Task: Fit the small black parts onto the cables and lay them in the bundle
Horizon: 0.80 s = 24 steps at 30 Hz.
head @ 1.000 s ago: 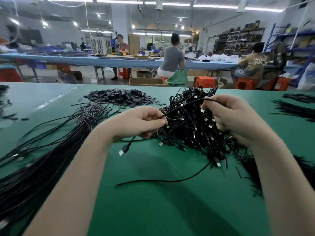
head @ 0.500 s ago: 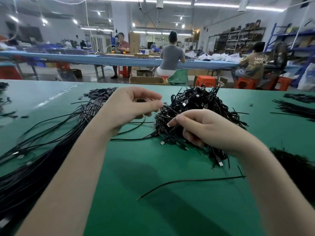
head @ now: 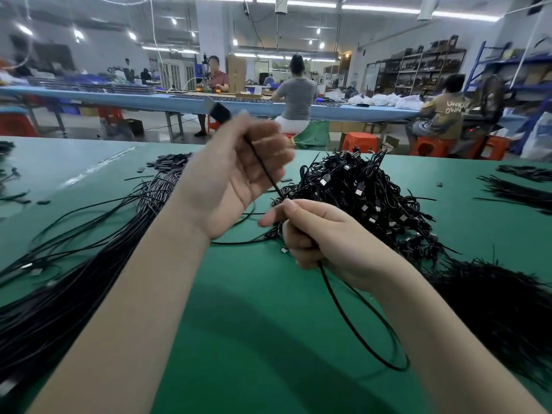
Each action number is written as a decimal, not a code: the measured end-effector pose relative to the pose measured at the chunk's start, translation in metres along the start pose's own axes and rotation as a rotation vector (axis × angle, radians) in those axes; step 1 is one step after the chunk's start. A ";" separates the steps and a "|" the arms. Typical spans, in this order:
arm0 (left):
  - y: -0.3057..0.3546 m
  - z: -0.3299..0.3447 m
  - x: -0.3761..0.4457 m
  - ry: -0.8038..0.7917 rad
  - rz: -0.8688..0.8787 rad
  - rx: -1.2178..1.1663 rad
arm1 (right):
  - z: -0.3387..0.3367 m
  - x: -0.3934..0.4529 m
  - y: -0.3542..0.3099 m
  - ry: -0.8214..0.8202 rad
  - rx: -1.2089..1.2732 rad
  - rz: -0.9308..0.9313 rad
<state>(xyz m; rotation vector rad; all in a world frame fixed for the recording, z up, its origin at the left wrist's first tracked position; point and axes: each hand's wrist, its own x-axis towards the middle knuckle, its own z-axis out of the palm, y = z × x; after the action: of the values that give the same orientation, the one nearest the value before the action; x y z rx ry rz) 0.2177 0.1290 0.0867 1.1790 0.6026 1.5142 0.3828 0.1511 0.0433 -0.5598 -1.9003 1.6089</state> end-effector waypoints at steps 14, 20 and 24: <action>-0.013 -0.020 0.003 -0.117 -0.246 0.497 | -0.003 0.003 -0.001 0.205 -0.109 -0.193; 0.015 -0.032 0.001 -0.275 0.067 -0.277 | 0.002 0.008 0.029 0.063 -0.250 0.050; 0.026 -0.034 -0.004 -0.578 -0.436 0.166 | -0.017 0.008 0.021 0.406 -0.369 0.026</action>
<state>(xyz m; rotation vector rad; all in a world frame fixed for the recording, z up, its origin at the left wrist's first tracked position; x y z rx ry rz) 0.1758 0.1243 0.0946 1.4230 0.5450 0.7179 0.3876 0.1726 0.0261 -0.9846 -1.8797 1.0555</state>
